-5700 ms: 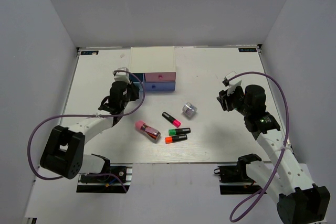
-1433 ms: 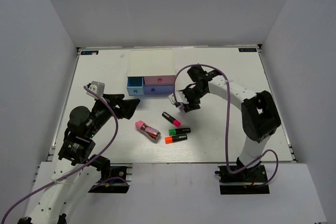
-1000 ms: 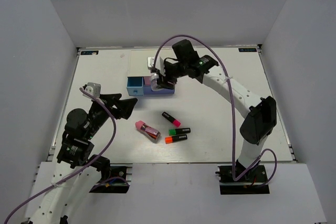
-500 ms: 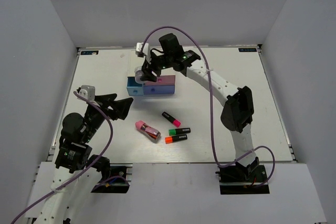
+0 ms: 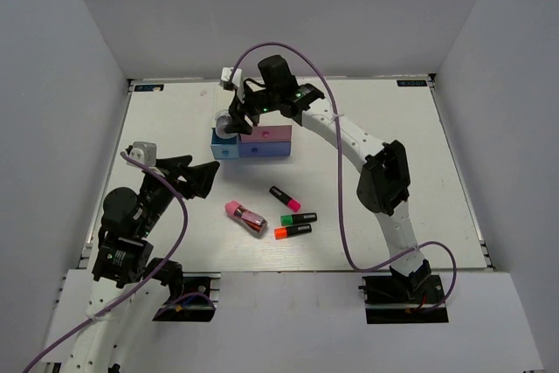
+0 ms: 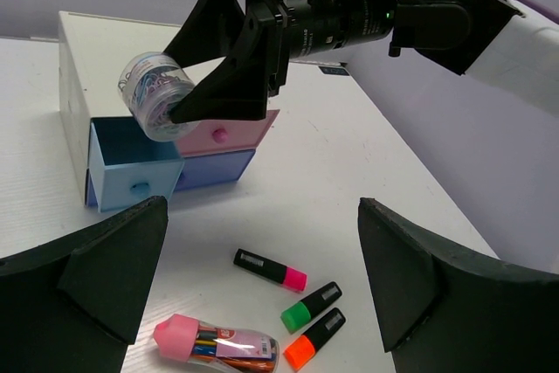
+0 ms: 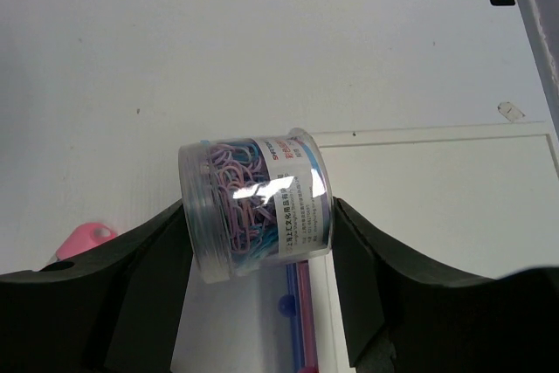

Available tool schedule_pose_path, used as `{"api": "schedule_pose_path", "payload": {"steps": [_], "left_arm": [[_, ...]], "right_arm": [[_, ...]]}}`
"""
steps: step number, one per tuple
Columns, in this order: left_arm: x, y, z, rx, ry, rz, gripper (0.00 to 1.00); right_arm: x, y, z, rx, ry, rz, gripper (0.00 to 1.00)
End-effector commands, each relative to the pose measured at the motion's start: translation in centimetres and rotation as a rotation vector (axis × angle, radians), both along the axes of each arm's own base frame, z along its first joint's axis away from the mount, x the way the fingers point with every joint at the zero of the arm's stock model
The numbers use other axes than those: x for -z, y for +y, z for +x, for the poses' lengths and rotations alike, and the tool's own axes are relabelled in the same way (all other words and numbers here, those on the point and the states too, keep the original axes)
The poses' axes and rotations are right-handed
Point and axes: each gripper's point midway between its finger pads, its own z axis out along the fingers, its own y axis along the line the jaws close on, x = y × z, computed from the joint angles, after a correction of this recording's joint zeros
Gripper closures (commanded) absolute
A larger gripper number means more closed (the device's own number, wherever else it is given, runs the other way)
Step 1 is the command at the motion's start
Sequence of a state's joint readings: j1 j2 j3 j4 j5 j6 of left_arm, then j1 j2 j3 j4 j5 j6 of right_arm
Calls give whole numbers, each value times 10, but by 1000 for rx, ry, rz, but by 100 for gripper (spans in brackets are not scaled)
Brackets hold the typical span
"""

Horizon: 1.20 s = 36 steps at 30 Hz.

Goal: Sort the stationery into containers
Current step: Place the stationery into the container

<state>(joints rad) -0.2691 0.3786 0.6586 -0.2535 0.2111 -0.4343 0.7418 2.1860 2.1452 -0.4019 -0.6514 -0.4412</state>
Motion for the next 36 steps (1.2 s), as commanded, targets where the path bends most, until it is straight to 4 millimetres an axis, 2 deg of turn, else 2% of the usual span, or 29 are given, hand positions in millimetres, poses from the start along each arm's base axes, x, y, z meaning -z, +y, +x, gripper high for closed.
{"api": "schedule_pose_path", "payload": {"steps": [1, 3, 13, 17, 25, 36], "left_arm": [[4, -1, 2, 9, 2, 8, 0], [4, -1, 2, 9, 2, 8, 0], [4, -1, 2, 9, 1, 9, 0], [4, -1, 2, 9, 1, 9, 0], [4, -1, 2, 9, 1, 9, 0], [4, -1, 2, 9, 1, 9, 0]], "right_arm": [[-21, 12, 0, -33, -18, 76, 78], [-14, 13, 4, -27, -7, 68, 78], [-1, 18, 10, -14, -6, 55, 77], [4, 16, 21, 33, -29, 36, 75], [14, 12, 27, 63, -46, 2, 72], [11, 9, 41, 160, -82, -10, 76]]}}
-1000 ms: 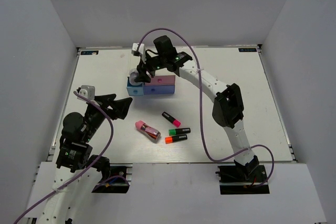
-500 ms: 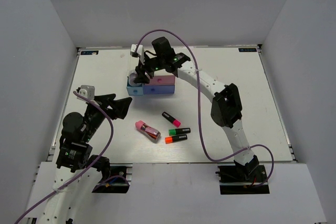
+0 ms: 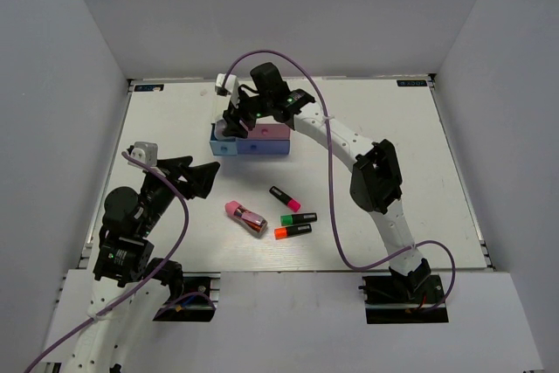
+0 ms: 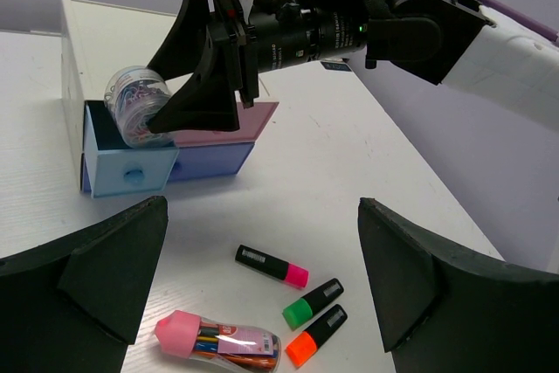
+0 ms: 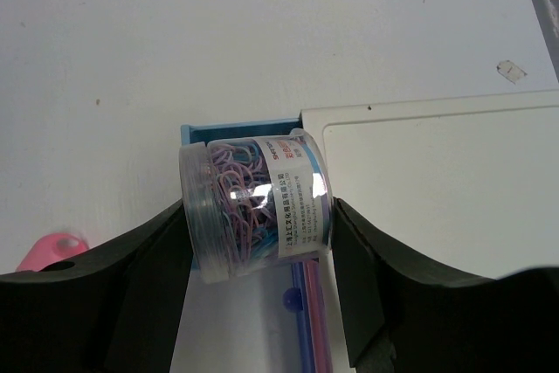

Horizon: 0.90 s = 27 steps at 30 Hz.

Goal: Sort the stationery into containers
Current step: Place the stationery into the container

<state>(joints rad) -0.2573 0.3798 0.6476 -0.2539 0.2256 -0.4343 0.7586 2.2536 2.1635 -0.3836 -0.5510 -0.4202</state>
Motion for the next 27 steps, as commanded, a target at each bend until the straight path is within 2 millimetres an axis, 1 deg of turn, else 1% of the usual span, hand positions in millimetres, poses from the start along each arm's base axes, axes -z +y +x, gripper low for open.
{"api": "schedule_pose_path", "payload": {"steps": [1, 4, 7, 8, 10, 11, 12, 14, 15, 17, 18, 19, 20, 21, 22, 23, 27], "left_arm": [[-2, 1, 2, -3, -10, 4, 0], [-2, 1, 2, -3, -10, 4, 0], [-2, 1, 2, -3, -10, 4, 0], [-2, 1, 2, -3, -10, 4, 0], [-2, 1, 2, -3, -10, 4, 0], [-2, 1, 2, -3, -10, 4, 0], [-2, 1, 2, -3, -10, 4, 0], [-2, 1, 2, -3, -10, 4, 0], [-2, 1, 2, -3, -10, 4, 0], [-2, 1, 2, -3, -10, 4, 0], [-2, 1, 2, -3, -10, 4, 0], [-2, 1, 2, -3, -10, 4, 0], [-2, 1, 2, -3, -10, 4, 0], [-2, 1, 2, -3, -10, 4, 0], [-2, 1, 2, -3, -10, 4, 0], [-2, 1, 2, -3, -10, 4, 0], [-2, 1, 2, -3, -10, 4, 0]], "right_arm": [[-22, -2, 29, 99, -99, 38, 76], [-22, -2, 28, 105, -104, 36, 76], [-20, -4, 26, 96, -100, 28, 69], [-19, -4, 25, 90, -95, 29, 65], [-16, -4, 22, 76, -86, 22, 60], [-19, -4, 21, 72, -89, 28, 57], [-18, -3, 20, 68, -89, 26, 50], [-17, -4, 18, 56, -82, 25, 46], [-18, -4, 17, 52, -82, 28, 39], [-16, -3, 14, 45, -71, 24, 35], [-19, -2, 13, 38, -77, 30, 35], [-20, -3, 12, 37, -76, 30, 27], [-18, -3, 12, 36, -70, 27, 24], [-21, -2, 10, 29, -74, 35, 21], [-19, -3, 10, 30, -67, 31, 13], [-24, -3, 9, 26, -73, 37, 10], [-32, -3, 1, 10, -60, 53, 10]]}}
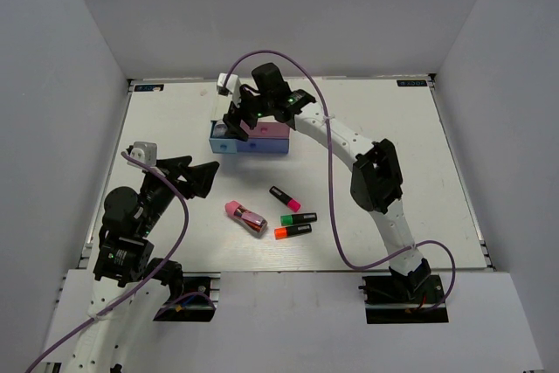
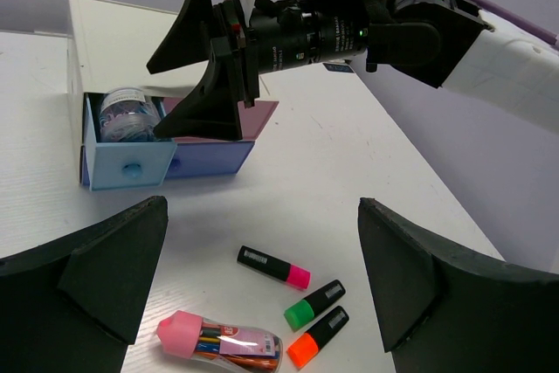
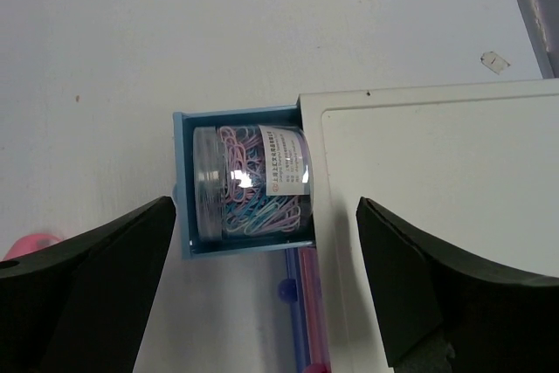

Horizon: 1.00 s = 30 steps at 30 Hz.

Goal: Sort the stationery into containers
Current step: Place the stationery into the container

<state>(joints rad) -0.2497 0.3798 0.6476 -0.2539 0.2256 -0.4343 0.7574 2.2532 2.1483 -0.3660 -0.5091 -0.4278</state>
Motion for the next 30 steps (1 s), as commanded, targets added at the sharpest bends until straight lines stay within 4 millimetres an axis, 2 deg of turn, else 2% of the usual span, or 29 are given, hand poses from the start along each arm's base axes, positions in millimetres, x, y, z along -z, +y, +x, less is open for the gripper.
{"api": "schedule_pose_path", "payload": {"steps": [1, 6, 16, 30], "left_arm": [[-2, 0, 1, 4, -10, 5, 0], [0, -1, 3, 4, -1, 7, 0], [9, -4, 8, 14, 27, 14, 0], [9, -2, 10, 5, 27, 14, 0]], "right_arm": [[-40, -2, -7, -22, -37, 70, 10], [-54, -9, -17, -31, -40, 86, 10], [-64, -26, -22, 3, -79, 89, 10], [-53, -24, -15, -4, -97, 68, 10]]}}
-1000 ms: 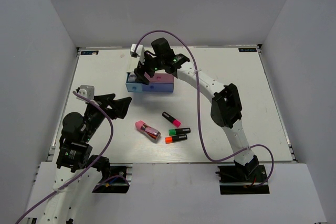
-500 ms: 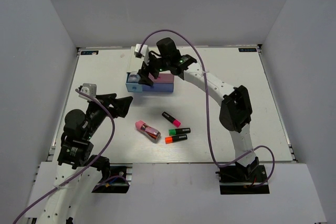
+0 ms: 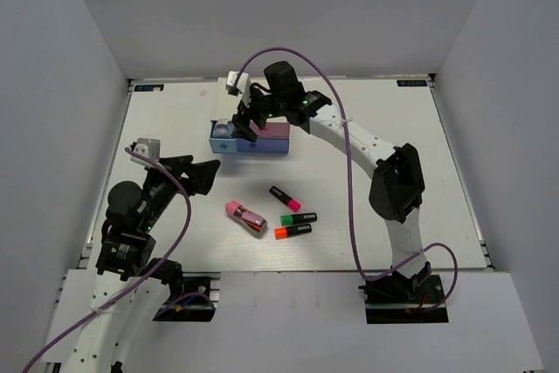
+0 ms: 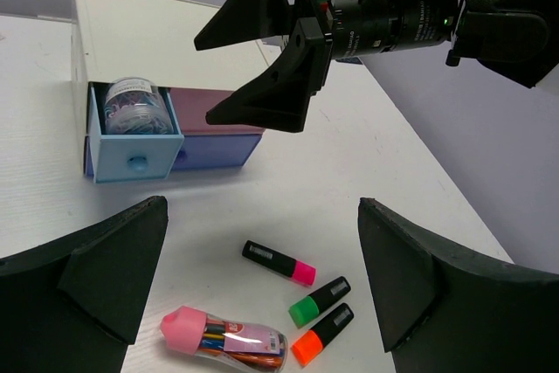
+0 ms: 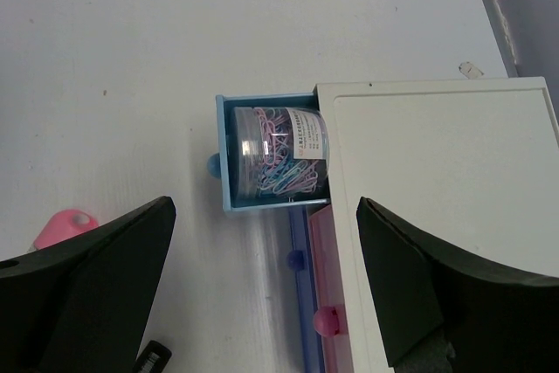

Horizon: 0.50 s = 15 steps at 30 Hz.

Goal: Sort the stationery into containers
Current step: Place the stationery into the container

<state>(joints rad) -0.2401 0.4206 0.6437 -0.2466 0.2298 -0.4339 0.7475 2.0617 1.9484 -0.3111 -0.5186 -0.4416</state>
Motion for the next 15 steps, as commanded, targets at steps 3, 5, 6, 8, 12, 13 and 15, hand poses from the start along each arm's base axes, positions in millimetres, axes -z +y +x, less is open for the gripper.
{"api": "schedule_pose_path", "payload": {"steps": [3, 5, 6, 8, 12, 13, 15], "left_arm": [[0, -1, 1, 10, -9, 4, 0], [0, -1, 1, 10, -9, 4, 0], [0, -1, 1, 10, -9, 4, 0], [0, -1, 1, 10, -9, 4, 0], [0, -2, 0, 19, -9, 4, 0], [0, -4, -1, 28, -9, 5, 0], [0, -4, -1, 28, -9, 5, 0]], "right_arm": [[-14, 3, 5, -9, -51, 26, 10], [-14, 0, 1, -22, -50, 18, 10], [0, -2, -6, -43, -32, -8, 10], [19, -14, -22, -69, -19, -53, 10], [25, -39, -35, -46, -76, -71, 10], [30, -44, -34, -35, -83, -78, 10], [47, -58, -42, -18, -97, -102, 10]]}}
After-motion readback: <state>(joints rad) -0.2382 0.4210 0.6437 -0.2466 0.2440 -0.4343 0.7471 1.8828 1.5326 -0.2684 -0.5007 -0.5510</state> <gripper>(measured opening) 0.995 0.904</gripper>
